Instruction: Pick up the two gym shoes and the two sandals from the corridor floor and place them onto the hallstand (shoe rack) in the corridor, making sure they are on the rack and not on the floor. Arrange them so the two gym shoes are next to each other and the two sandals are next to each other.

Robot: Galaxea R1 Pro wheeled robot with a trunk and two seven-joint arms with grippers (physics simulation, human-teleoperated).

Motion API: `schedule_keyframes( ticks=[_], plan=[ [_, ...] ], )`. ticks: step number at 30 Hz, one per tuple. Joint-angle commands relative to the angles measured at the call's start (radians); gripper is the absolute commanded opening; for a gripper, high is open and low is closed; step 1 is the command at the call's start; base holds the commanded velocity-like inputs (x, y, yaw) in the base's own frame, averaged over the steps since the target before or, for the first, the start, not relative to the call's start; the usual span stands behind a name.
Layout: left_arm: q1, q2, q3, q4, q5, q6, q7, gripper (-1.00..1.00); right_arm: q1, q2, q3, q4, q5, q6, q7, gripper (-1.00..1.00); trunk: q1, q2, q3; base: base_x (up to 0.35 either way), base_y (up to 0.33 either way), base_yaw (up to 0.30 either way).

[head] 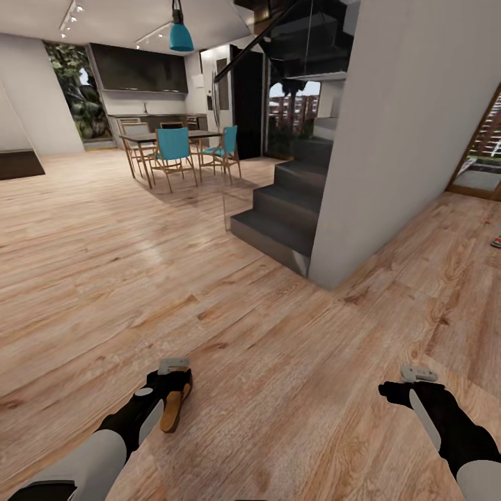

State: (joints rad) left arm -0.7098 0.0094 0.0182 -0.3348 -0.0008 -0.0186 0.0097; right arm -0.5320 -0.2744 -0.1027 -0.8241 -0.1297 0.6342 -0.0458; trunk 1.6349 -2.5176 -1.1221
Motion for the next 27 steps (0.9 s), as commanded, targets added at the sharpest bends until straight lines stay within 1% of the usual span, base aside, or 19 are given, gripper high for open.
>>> schedule_keyframes(
  ticks=[1, 10, 20, 25, 27],
  plan=[
    [0.000, 0.000, 0.002, 0.000, 0.000, -0.002, 0.001, 1.00, 0.000, 0.000, 0.000, -0.001, -0.010, 0.004, -0.005, 1.00, 0.000, 0.000, -0.001, -0.001, 0.001, -0.001],
    [0.000, 0.000, 0.002, 0.000, 0.000, -0.002, 0.002, 1.00, 0.000, 0.000, 0.000, -0.001, -0.010, 0.004, -0.005, 1.00, 0.000, 0.000, -0.001, 0.000, 0.000, 0.000],
    [0.000, 0.000, 0.002, 0.000, 0.001, -0.002, 0.002, 1.00, 0.000, 0.000, 0.000, -0.001, -0.010, 0.004, -0.005, 1.00, 0.004, -0.003, -0.039, 0.000, 0.000, 0.000],
    [0.000, 0.000, 0.002, 0.000, 0.001, -0.002, 0.002, 1.00, 0.000, 0.000, 0.000, -0.001, -0.010, 0.004, -0.005, 1.00, 0.004, -0.003, -0.039, 0.000, 0.000, 0.000],
    [0.000, 0.000, 0.002, 0.000, 0.001, -0.002, 0.002, 1.00, 0.000, 0.000, 0.000, -0.001, -0.010, 0.004, -0.005, 1.00, 0.005, -0.003, -0.047, 0.000, 0.000, 0.000]
  ],
)
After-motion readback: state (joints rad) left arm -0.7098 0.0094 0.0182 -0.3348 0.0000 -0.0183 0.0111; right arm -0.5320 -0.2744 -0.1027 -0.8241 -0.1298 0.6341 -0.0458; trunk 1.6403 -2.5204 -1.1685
